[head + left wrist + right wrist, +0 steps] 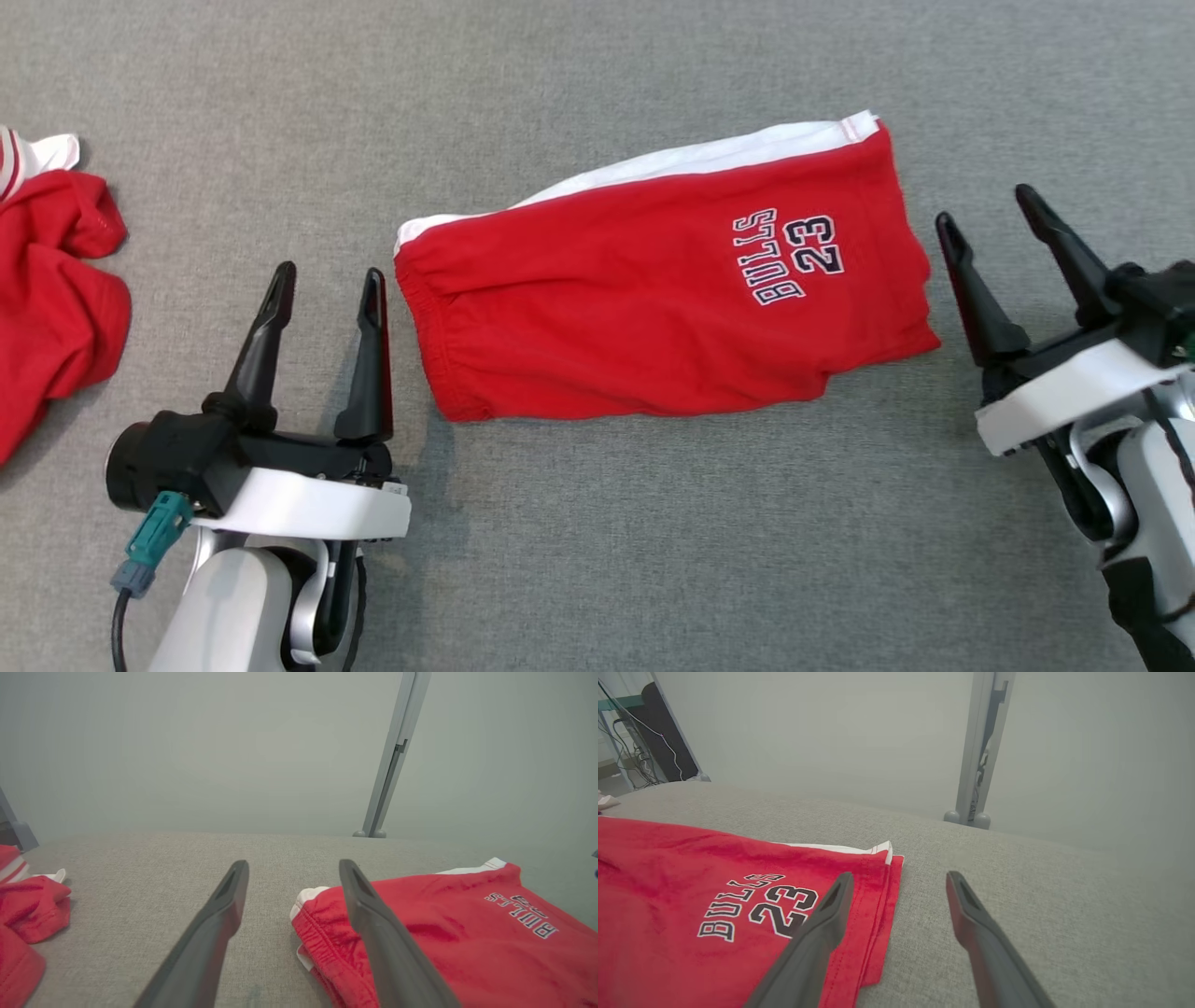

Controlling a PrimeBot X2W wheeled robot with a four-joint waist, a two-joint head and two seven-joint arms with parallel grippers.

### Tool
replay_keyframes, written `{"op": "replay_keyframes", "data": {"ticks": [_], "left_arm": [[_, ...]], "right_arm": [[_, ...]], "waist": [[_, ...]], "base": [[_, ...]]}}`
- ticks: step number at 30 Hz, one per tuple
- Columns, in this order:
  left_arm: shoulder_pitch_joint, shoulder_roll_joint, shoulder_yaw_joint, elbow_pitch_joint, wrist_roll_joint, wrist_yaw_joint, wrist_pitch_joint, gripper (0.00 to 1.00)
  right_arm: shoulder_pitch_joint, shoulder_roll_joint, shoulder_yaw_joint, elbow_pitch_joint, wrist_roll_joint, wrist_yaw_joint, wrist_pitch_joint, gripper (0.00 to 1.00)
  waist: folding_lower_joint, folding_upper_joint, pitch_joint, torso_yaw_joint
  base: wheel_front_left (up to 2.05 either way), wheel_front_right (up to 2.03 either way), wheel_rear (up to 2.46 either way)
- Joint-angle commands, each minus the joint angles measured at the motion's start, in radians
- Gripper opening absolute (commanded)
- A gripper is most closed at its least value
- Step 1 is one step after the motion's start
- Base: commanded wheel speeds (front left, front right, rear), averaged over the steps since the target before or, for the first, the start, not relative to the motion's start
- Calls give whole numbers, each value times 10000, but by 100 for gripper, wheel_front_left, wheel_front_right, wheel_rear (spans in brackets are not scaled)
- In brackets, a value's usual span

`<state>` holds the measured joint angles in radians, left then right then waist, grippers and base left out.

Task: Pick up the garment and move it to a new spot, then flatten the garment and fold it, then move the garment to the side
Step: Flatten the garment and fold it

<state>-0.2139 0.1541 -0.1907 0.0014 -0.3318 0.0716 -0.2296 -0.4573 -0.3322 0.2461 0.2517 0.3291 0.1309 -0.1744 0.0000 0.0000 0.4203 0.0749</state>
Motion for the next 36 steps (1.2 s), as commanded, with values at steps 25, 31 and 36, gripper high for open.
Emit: {"op": "replay_keyframes", "data": {"ticks": [25, 31, 36], "left_arm": [[-409, -168, -148, 616, 25, -69, -302, 100], [-137, -105, -113, 600, -64, 6, -269, 100], [61, 6, -72, 517, -116, 91, -191, 100]], "right_arm": [[-501, 372, 2017, 2600, 2179, -1, 307, 0], [519, 290, 1486, 1993, 2280, -2, -104, 0], [1249, 336, 1053, 1540, 2191, -2, -166, 0]], "waist": [[0, 0, 38, 143], [0, 0, -316, -28], [0, 0, -530, -191]], "base": [[0, 0, 0], [0, 0, 0], [0, 0, 0]]}}
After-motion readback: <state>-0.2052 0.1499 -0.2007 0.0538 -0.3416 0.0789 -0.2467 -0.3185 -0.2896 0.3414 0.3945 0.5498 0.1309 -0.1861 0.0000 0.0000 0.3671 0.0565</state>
